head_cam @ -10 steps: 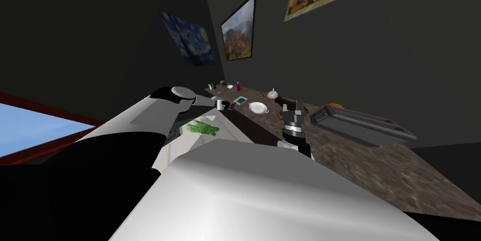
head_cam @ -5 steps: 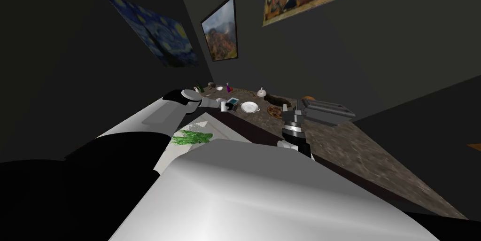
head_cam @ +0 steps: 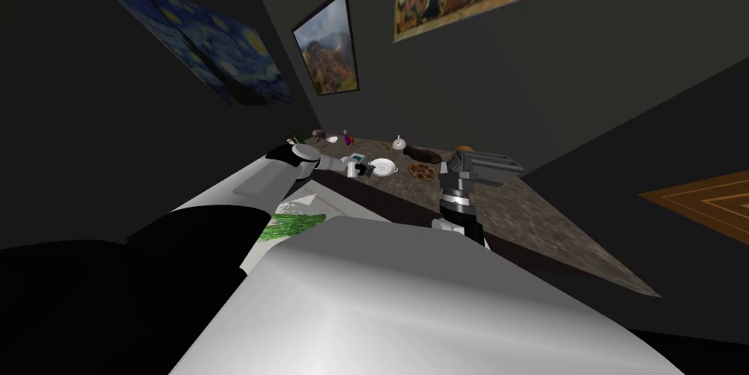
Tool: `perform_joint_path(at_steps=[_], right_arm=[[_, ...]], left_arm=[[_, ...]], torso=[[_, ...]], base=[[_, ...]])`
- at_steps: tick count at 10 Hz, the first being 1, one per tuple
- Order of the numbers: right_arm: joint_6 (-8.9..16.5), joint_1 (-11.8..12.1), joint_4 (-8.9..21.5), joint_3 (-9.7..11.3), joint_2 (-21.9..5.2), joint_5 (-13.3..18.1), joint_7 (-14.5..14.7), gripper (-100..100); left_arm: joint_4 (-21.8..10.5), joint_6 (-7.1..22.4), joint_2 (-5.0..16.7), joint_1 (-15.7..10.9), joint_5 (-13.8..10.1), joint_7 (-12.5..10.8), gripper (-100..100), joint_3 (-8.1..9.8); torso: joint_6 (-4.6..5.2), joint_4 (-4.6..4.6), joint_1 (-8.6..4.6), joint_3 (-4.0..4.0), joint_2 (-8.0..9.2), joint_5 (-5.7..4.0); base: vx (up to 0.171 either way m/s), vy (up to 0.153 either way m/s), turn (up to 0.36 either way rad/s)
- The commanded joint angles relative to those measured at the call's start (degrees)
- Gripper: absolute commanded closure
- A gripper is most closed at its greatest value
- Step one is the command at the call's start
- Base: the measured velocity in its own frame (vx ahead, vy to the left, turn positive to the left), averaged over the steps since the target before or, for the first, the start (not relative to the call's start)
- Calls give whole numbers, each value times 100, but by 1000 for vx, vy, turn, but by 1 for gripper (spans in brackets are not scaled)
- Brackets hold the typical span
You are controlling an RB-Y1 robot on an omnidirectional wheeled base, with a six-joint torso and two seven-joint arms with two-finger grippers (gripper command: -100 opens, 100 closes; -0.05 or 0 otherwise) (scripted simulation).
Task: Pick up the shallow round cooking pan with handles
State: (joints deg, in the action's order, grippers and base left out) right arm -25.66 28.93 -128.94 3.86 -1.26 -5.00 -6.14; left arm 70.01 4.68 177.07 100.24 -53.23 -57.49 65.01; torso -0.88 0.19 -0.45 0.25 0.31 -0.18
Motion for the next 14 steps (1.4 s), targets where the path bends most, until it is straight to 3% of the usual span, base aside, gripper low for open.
perform_joint_path(at_steps=[1, 2, 3, 4, 6, 7, 8, 9, 10, 11, 12, 14], right_arm=[[0, 0, 0, 0, 0, 0, 0, 0], [0, -1, 0, 0, -1, 0, 0, 0], [0, 0, 0, -1, -1, 0, 0, 0], [0, 0, 0, -1, -1, 0, 0, 0], [0, 0, 0, 0, 0, 0, 0, 0], [0, 0, 0, 0, 0, 0, 0, 0], [0, 0, 0, 0, 0, 0, 0, 0], [0, 0, 0, 0, 0, 0, 0, 0], [0, 0, 0, 0, 0, 0, 0, 0], [0, 0, 0, 0, 0, 0, 0, 0], [0, 0, 0, 0, 0, 0, 0, 0], [0, 1, 0, 0, 0, 0, 0, 0]], left_arm=[[-286, 237, -286, -286, 286, 286, -100, -286], [-416, 237, -430, -440, 360, 411, -100, -387], [-581, 237, -371, -730, 360, 424, -100, -780], [-581, 237, -533, -836, 360, 424, -100, -834], [-364, 410, -1297, -918, 623, 424, -100, -369], [-581, 237, -1437, -1132, 362, 424, -100, -626], [-581, 237, -1651, -1209, 409, 424, -100, -535], [-581, 237, -1732, -1323, 360, 424, -100, -757], [-581, 237, -1780, -1389, 360, 424, -100, -784], [-330, 532, -2024, -1570, 680, 706, -100, -968], [-330, 752, -2157, -1565, 680, 809, -100, -885], [-330, 797, -2531, -1982, 680, 1138, -100, -1166]], torso=[[0, 0, 0, 0, 0, 0], [3, 3, 36, 4, 5, 5], [-3, 4, 53, 5, 8, 11], [-6, 3, 39, 4, 5, 10], [-3, 3, 4, 4, 4, 1], [-2, 3, 0, 3, 4, -1], [-1, 2, -1, 4, 5, 0], [-2, 2, 2, 3, 4, 0], [-2, 2, 4, 4, 6, 1], [0, 1, 2, 4, 5, 0], [4, -1, 5, -1, -1, 2], [-3, 1, 10, 1, 1, 3]], base=[[-11, 112, -274], [-21, 156, -145], [0, 77, 8], [11, 9, 20], [4, -15, 4], [0, -9, -1], [0, 0, 0], [0, 0, 0], [0, 0, 0], [18, 18, -149], [22, 29, -88], [9, 11, 10]])
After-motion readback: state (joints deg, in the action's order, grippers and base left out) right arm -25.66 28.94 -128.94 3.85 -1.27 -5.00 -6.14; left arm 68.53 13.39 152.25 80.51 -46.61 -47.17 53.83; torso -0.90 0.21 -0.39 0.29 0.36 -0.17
